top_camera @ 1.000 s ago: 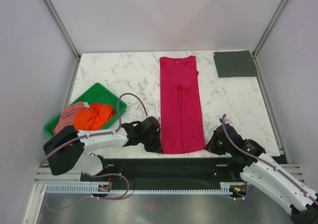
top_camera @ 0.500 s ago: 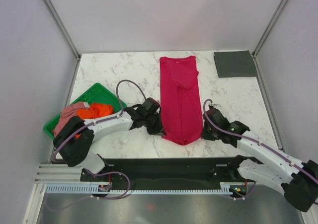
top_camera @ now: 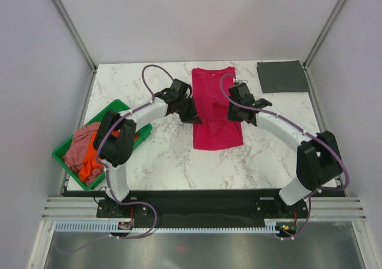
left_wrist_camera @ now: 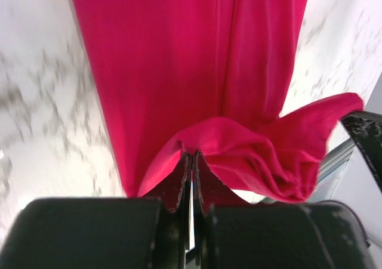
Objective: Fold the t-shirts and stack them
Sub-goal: Fold the tshirt
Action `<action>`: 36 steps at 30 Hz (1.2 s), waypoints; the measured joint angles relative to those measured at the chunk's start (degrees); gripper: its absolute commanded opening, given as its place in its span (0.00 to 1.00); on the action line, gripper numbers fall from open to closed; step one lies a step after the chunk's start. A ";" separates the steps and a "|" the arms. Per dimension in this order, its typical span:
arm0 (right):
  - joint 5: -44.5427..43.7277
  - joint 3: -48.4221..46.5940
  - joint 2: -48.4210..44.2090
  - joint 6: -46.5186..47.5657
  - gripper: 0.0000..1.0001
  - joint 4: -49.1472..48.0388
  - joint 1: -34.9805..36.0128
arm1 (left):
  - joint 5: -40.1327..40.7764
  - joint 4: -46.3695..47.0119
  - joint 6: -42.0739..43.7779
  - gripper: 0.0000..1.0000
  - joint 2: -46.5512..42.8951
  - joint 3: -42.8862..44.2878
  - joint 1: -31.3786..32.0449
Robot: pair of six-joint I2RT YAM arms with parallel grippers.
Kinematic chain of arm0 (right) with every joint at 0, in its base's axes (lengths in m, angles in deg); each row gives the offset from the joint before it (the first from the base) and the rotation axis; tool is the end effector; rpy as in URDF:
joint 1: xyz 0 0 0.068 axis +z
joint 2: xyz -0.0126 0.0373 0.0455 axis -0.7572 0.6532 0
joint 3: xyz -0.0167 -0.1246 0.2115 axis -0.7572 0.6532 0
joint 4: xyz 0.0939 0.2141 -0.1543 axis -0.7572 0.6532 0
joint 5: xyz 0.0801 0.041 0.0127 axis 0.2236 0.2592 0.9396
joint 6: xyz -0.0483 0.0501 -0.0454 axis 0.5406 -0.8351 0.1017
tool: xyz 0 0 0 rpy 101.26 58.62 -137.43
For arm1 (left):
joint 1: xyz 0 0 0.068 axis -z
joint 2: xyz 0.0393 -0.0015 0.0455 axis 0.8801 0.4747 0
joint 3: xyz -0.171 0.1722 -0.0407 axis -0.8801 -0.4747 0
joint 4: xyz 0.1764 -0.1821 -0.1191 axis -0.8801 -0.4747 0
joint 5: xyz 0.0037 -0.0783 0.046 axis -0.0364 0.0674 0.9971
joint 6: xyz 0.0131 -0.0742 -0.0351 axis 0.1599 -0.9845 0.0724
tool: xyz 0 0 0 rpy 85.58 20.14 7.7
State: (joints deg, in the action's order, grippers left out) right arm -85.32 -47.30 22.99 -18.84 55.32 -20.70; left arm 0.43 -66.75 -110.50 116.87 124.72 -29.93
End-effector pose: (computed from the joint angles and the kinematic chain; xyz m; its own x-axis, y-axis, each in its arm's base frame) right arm 0.3273 0.1599 0.1881 -0.7638 0.1494 -0.6279 0.0497 0.9836 0.1736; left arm 0.3533 -0.2457 0.1386 -0.9537 -0.1577 -0.2561 0.0220 0.8126 -0.5825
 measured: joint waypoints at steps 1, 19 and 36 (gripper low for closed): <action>0.22 -1.92 2.34 0.74 0.00 -0.44 -0.57 | -0.52 -0.26 0.59 0.02 2.36 2.51 -0.85; 5.20 -26.80 26.99 7.28 0.00 -0.02 -12.39 | -4.50 -2.40 3.13 0.02 22.82 29.75 -9.31; 1.01 -45.97 36.81 8.81 0.34 7.34 -14.10 | -5.77 -3.61 4.66 0.50 27.80 37.31 -13.90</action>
State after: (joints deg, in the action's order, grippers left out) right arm -84.31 -93.27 59.80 -10.03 62.66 -34.80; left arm -5.34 -70.35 -105.84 144.67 162.03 -43.84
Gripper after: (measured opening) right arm 0.294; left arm 0.490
